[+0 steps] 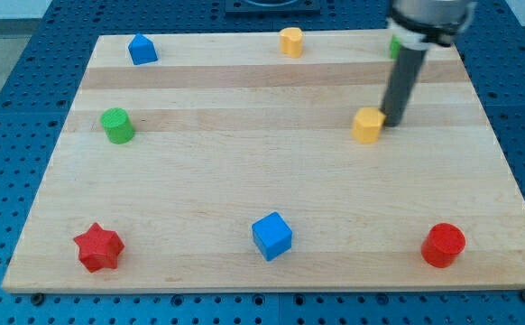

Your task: Place the hexagon at the center of the board

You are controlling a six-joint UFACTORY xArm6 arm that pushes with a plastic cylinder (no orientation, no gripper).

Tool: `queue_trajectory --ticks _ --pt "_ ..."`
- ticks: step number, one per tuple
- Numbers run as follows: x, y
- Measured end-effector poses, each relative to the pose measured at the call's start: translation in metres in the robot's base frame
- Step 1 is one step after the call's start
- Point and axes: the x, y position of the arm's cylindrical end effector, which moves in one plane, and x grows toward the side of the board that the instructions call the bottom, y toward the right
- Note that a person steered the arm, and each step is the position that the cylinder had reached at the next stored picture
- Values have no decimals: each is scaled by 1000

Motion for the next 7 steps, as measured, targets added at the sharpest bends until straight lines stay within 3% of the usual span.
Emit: queue_trajectory --ticks 1,3,7 --pt "0 -19" --pt "0 55" --pt "31 29"
